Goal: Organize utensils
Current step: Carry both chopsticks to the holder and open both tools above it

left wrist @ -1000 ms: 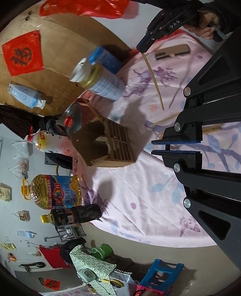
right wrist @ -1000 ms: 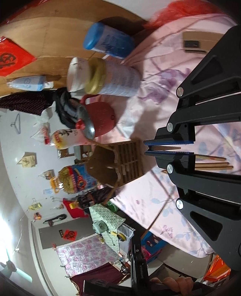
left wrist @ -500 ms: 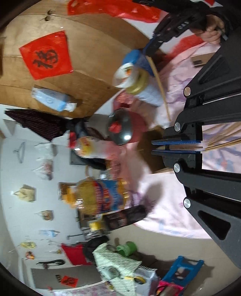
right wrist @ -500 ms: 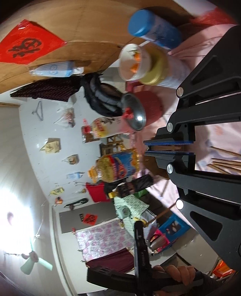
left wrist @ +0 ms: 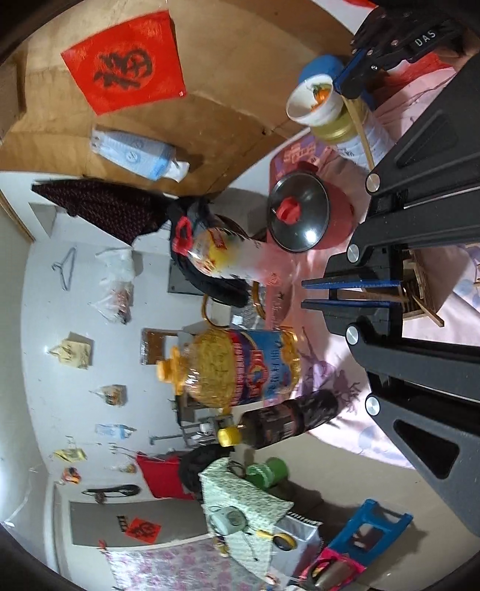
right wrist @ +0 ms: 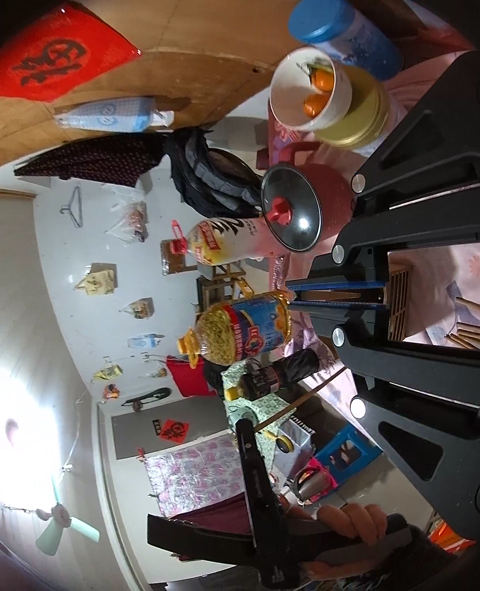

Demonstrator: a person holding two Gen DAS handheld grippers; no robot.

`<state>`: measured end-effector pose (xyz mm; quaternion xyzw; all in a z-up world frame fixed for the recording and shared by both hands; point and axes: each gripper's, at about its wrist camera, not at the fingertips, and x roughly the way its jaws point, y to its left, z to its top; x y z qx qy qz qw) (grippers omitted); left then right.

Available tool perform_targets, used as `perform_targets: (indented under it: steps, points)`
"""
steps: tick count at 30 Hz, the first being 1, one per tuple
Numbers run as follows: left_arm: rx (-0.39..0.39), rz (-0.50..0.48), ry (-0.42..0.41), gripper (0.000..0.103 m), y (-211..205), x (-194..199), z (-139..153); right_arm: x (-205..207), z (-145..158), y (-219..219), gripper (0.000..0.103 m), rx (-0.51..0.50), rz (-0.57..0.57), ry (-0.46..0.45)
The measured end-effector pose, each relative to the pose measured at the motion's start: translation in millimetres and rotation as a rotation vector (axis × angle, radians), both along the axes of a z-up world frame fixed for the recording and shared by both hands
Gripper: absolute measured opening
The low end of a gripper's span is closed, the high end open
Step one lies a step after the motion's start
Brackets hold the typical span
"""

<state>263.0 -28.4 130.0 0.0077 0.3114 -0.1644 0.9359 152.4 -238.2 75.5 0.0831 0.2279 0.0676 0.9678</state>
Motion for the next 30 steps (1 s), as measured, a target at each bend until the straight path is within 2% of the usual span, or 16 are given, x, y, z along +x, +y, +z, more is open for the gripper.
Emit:
perform_targets:
  steps: [2, 3, 4, 6, 9, 11, 13, 17, 19, 25, 30]
  points:
    - [0.014, 0.021, 0.017, 0.008, 2, 8, -16, 13, -11, 4, 0.007, 0.002, 0.013, 0.038]
    - [0.017, 0.023, 0.036, 0.023, 2, 12, -22, 21, -17, 5, 0.011, 0.006, 0.018, 0.072]
    - [0.012, 0.023, 0.058, 0.044, 4, 14, -28, 26, -21, 5, 0.011, 0.008, 0.009, 0.09]
    - [-0.011, 0.038, 0.065, 0.053, 11, 15, -33, 29, -23, 0, 0.011, 0.042, 0.002, 0.1]
    - [-0.007, 0.046, 0.057, 0.059, 22, 11, -31, 18, -11, -4, 0.012, 0.044, -0.023, 0.061]
    - [-0.021, 0.051, 0.054, 0.067, 31, 6, -29, 8, -5, -4, 0.018, 0.033, -0.045, 0.036]
    - [-0.027, 0.061, 0.052, 0.072, 41, -1, -27, -1, -1, -3, 0.034, 0.025, -0.068, 0.019]
    - [-0.016, 0.078, 0.051, 0.078, 57, -20, -27, -25, 1, 4, 0.042, 0.007, -0.106, 0.002]
    - [-0.002, 0.09, 0.049, 0.081, 65, -29, -27, -40, 2, 9, 0.051, 0.0, -0.128, -0.008]
    - [0.034, 0.128, 0.057, 0.09, 92, -64, -34, -75, 5, 26, 0.071, 0.03, -0.152, -0.035]
    - [0.086, 0.169, 0.068, 0.095, 110, -100, -46, -100, -5, 42, 0.081, 0.056, -0.16, -0.029]
